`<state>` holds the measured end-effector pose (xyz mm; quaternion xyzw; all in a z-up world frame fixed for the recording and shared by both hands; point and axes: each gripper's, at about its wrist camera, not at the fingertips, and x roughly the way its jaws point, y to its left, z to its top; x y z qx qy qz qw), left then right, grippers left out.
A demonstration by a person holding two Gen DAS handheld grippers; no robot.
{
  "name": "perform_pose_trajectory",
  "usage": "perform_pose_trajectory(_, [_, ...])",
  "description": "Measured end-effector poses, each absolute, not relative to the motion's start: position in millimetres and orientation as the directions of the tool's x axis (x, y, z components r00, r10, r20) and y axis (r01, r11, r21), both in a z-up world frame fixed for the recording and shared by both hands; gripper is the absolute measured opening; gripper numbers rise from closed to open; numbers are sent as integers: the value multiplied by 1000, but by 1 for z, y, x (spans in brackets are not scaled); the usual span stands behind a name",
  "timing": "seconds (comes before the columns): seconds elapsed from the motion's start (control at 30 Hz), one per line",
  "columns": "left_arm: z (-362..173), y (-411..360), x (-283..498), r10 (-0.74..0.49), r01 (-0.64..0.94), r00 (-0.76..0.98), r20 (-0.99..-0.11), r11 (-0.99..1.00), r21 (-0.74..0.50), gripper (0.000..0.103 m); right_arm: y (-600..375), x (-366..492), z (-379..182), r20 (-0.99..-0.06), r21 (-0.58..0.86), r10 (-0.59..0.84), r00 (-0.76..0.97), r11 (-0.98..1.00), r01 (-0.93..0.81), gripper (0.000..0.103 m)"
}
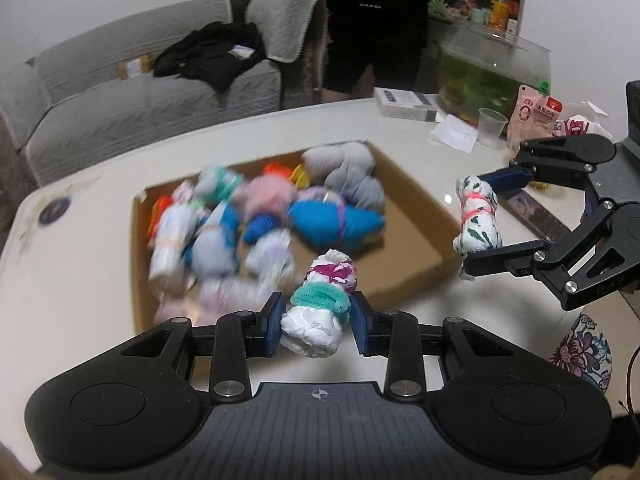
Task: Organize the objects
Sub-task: 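Carry both white patterned bundles into the box and lower them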
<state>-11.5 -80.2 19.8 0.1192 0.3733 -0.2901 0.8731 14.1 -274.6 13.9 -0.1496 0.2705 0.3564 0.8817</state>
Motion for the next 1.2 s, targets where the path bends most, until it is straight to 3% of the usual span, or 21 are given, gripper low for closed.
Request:
perform_pose_trajectory(0.17, [15,-115,26,-446,644,474,-759,763,-46,42,-279,46,12,-619,-94,514,594,703,-705,64])
perform_pose_trajectory(0.57, [-27,-166,72,-376,696,305,-875,715,-65,42,-269,91,-15,-753,-134,441,488,623,-771,64])
perform_pose_trajectory(0.93, [-45,-183,102,-408,618,370,-835,779,-107,42,-272,95,-28,-785,-132,411,464,621,-773,64])
perform_pose_trajectory(1.2, [-39,-167,88,-377,627,364,-852,776,-75,41,-268,100,-28,-787,-131,416,457,610,-781,64])
